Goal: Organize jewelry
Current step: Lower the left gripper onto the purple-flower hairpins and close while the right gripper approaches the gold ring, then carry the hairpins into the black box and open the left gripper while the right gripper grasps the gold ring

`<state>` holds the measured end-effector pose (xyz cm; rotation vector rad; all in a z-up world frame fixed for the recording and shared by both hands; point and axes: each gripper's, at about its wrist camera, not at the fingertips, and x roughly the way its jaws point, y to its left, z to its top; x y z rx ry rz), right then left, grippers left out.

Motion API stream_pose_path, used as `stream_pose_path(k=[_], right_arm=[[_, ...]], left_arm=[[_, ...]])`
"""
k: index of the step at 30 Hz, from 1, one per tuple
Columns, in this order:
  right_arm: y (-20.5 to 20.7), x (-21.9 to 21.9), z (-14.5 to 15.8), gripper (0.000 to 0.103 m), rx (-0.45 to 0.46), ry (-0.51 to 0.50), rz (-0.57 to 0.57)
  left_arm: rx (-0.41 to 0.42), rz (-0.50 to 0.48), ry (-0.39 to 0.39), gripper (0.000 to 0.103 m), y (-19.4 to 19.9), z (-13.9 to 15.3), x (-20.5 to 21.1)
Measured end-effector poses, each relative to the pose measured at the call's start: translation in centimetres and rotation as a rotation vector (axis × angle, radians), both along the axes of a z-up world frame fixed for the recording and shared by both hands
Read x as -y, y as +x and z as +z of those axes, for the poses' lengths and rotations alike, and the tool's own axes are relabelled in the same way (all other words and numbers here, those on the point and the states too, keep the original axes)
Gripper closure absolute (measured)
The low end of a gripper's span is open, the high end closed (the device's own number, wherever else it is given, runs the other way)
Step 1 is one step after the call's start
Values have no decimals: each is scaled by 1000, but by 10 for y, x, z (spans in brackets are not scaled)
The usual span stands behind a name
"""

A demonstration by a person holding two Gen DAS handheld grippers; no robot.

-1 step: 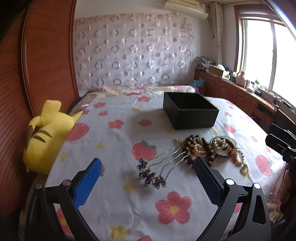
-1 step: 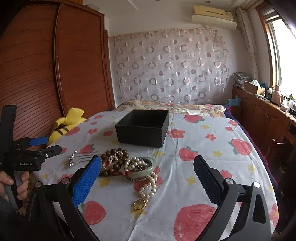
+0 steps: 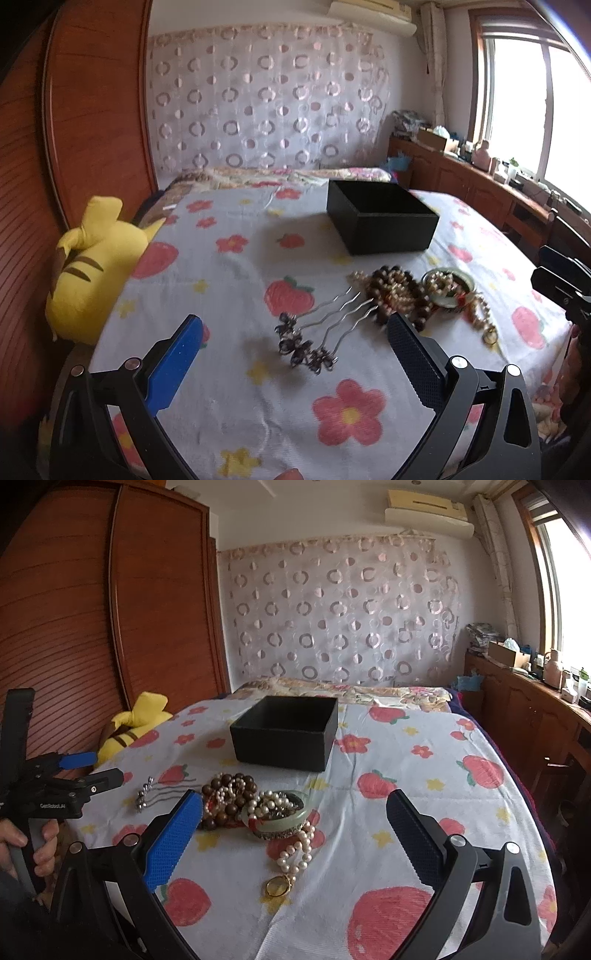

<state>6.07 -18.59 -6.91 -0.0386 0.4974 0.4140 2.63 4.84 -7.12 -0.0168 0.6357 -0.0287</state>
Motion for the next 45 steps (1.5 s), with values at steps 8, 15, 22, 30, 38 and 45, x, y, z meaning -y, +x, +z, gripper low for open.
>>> stream_pose_path(k=[8, 15, 22, 30, 38, 45], right_arm=[[4, -6, -22, 6, -63, -41, 36], [1, -2, -35, 6, -99, -66, 38], [-1, 0, -48, 6, -145, -95, 56], [-2, 3, -48, 6, -148, -93, 57], [-5, -2, -50, 6, -164, -106, 87], [-5, -14, -54, 32, -200, -117, 152]], left_arm=[[-93, -53, -49, 7, 14, -20, -9], [-129, -104, -66, 15, 30, -33, -4], [-195, -123, -37, 25, 42, -44, 10], [-190, -99, 17, 56, 44, -48, 10], [-179, -101, -24, 58, 37, -46, -3], [-148, -87, -53, 58, 30, -40, -9]])
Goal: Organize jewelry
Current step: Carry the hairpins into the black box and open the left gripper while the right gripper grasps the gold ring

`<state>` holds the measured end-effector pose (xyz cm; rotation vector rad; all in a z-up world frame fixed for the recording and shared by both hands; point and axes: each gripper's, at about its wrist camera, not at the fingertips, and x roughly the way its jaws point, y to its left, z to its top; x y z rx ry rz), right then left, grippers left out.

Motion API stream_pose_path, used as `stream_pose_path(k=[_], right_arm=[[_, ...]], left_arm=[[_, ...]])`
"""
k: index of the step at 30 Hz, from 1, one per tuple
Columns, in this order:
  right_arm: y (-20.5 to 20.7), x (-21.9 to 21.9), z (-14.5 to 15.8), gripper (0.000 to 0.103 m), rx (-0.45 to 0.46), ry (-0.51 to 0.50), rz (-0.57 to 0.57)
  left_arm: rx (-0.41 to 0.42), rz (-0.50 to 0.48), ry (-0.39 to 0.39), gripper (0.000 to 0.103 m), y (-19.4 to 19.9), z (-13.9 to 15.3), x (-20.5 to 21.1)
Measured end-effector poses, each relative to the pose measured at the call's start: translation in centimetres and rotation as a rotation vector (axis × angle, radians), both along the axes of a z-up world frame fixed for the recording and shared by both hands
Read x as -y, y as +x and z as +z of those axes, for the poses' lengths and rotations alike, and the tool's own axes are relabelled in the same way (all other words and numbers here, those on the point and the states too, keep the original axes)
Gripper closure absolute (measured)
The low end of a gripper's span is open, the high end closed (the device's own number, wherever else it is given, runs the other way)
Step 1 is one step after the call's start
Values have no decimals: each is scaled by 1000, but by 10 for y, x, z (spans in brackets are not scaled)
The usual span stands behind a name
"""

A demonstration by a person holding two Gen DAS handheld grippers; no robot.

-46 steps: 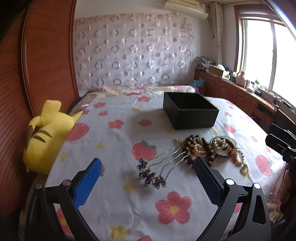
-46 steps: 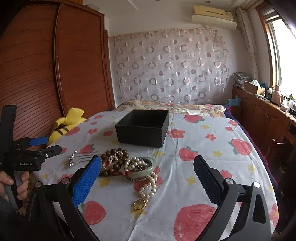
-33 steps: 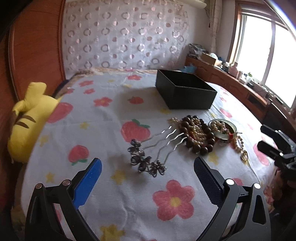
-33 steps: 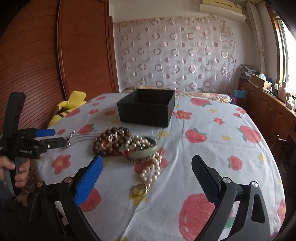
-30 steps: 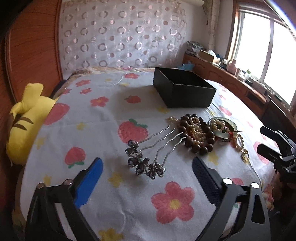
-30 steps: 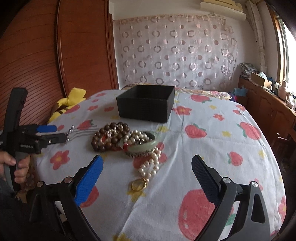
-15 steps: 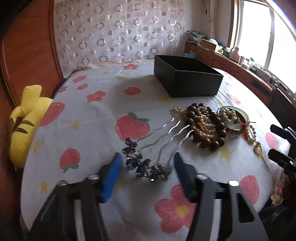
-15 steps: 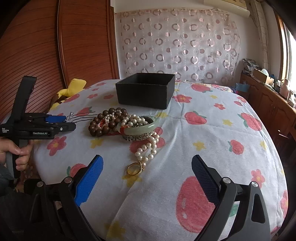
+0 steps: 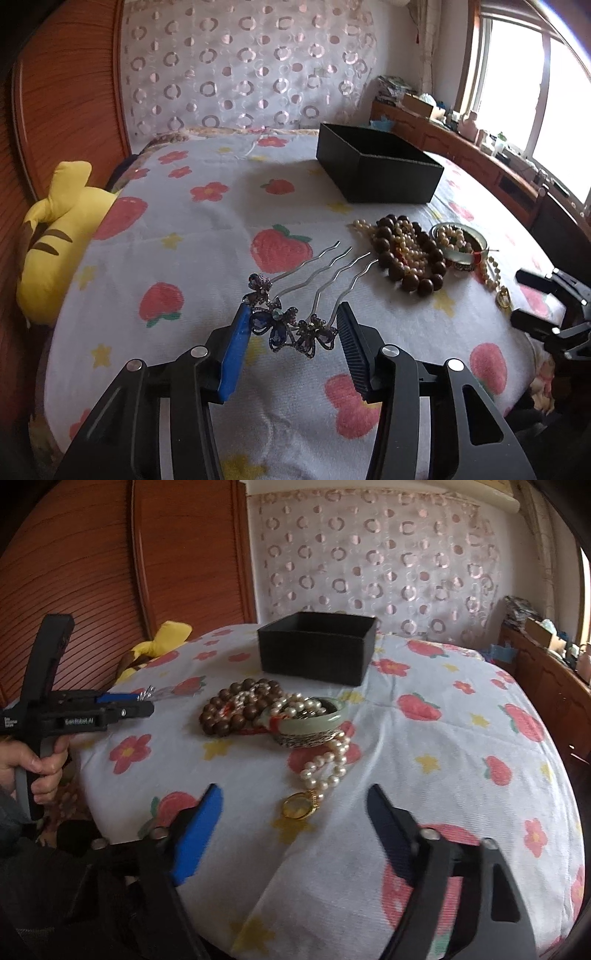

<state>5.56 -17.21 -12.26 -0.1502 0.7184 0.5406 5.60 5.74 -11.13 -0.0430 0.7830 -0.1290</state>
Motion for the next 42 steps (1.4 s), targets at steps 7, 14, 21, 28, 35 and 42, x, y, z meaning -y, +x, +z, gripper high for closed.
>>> stream_pose_path(k=[7, 14, 21, 28, 35, 42], right_arm=[[3, -3, -7, 61, 7, -59, -17], [3, 5, -5, 76, 3, -63, -10], [7, 14, 16, 77, 57, -50, -18], [30, 17, 41, 77, 121, -52, -31], [58, 19, 49, 77, 123, -44, -38], [80, 22, 58, 77, 116, -27, -38]], left_arm=[[39, -12, -18, 58, -4, 11, 4], [92, -43, -14, 58, 5, 31, 18], [137, -91, -1, 58, 27, 52, 38], [169, -110, 18, 58, 64, 66, 56], [153, -109, 47, 58, 109, 71, 71], [105, -121, 68, 58, 145, 63, 89]])
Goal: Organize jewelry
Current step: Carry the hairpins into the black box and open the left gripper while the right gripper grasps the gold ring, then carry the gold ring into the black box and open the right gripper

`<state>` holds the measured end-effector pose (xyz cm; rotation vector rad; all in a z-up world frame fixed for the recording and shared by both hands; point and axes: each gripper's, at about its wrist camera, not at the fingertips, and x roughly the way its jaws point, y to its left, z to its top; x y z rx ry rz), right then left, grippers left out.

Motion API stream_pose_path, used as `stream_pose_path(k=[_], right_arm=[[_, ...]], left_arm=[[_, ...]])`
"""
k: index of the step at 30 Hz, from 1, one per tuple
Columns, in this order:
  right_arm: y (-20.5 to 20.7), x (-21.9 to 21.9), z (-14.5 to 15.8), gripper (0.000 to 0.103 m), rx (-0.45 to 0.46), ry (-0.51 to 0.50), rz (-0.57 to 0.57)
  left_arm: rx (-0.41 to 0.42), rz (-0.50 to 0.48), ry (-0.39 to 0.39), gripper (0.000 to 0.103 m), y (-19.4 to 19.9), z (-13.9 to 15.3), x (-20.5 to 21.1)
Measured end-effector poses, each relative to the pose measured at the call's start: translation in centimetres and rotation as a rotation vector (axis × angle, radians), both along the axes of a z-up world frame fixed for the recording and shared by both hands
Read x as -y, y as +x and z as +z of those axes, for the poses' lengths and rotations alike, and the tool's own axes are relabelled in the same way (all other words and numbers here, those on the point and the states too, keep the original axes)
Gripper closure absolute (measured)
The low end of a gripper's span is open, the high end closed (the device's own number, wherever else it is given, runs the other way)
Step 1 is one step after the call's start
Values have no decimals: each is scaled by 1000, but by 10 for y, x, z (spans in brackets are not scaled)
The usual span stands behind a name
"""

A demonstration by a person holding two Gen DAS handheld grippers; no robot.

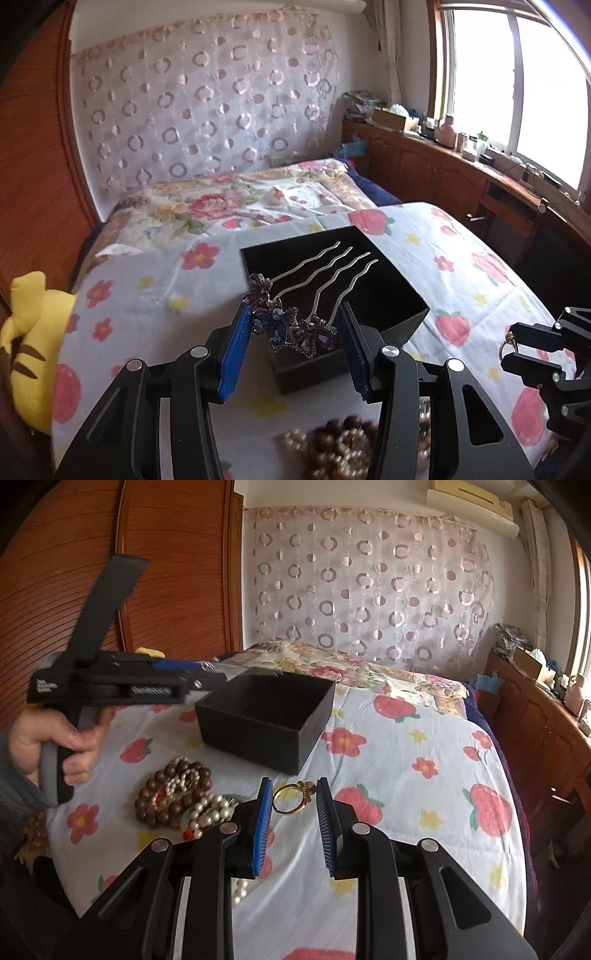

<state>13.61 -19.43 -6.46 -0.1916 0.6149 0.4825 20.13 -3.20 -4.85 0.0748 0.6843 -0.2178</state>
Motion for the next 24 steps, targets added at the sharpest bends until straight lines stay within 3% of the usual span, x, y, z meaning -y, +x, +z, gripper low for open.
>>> stream_pose_path(k=[7, 10, 24], right_arm=[[31, -14, 10, 77, 0, -2, 27], [44, -20, 8, 77, -28, 8, 34], [105, -44, 2, 76, -113, 64, 65]], left_arm=[[-24, -8, 9, 57, 17, -11, 8], [-28, -2, -9, 48, 18, -12, 5], [27, 79, -82, 36, -6, 4, -49]])
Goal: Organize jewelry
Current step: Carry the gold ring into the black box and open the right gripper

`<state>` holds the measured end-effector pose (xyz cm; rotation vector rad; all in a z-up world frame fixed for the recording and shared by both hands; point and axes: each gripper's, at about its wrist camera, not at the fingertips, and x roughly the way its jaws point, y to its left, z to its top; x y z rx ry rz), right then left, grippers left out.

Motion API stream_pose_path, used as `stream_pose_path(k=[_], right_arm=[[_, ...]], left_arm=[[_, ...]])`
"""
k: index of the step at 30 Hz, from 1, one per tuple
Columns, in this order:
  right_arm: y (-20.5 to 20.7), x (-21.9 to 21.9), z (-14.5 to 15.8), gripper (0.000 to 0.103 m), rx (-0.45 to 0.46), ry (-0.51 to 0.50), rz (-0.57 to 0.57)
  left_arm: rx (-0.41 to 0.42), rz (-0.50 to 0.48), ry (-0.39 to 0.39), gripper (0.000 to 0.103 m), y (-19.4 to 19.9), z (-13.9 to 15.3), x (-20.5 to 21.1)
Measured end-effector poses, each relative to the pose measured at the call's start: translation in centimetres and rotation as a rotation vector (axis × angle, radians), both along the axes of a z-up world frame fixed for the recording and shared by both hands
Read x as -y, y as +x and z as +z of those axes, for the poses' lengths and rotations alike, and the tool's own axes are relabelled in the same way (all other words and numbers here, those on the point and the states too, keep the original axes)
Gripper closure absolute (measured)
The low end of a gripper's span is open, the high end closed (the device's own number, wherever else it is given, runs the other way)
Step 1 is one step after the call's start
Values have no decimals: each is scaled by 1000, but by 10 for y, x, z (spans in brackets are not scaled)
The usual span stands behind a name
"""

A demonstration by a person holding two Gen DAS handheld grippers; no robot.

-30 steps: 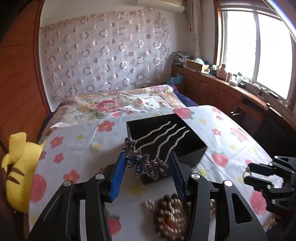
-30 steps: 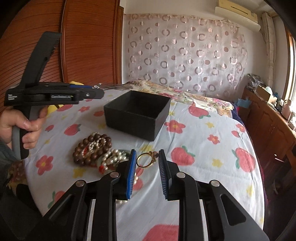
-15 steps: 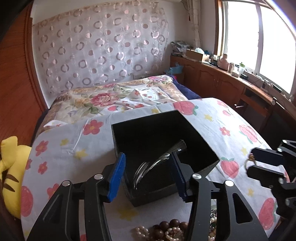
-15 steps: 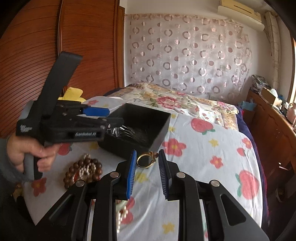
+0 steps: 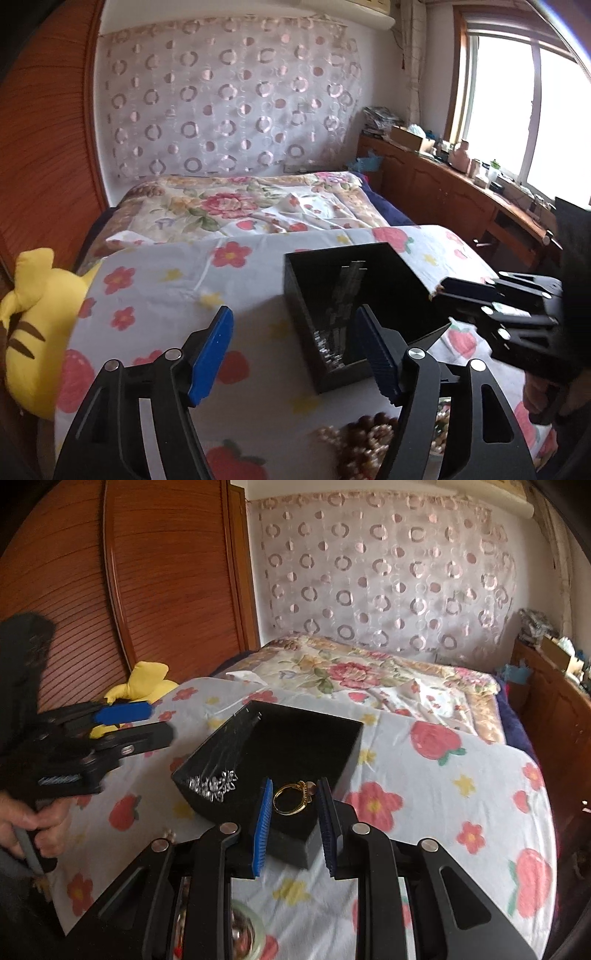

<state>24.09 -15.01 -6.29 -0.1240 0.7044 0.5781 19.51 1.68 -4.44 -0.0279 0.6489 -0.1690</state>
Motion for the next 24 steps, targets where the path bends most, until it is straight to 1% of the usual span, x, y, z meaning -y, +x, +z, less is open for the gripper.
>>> stream_pose_path(k=[5, 9, 15, 18, 19, 20, 21, 22, 24], right_arm=[[14, -9, -7, 76, -19, -10, 2], [11, -11, -9, 76, -14, -33, 1], [5, -8, 2, 76, 16, -33, -3], [11, -13, 1, 76, 18, -62, 0], [13, -14, 0, 76, 18, -66, 1], [15, -15, -1, 76, 18, -70, 2], [17, -16, -1, 67, 17, -73, 1], [17, -15, 0, 55, 23, -71, -3], [16, -11, 3, 52, 28, -55, -9]], left_arm=[[5, 20, -1, 35, -10, -2, -13], [10, 25, -1, 33, -20, -5, -19], [10, 25, 7, 31, -27, -8, -22], [11, 26, 8, 31, -27, -9, -23], [11, 26, 8, 30, -28, -9, -23], [12, 26, 8, 26, -28, -9, -23], [14, 28, 8, 22, -27, -8, -23], [21, 29, 11, 22, -29, -9, -22], [22, 23, 18, 21, -33, -11, -21]])
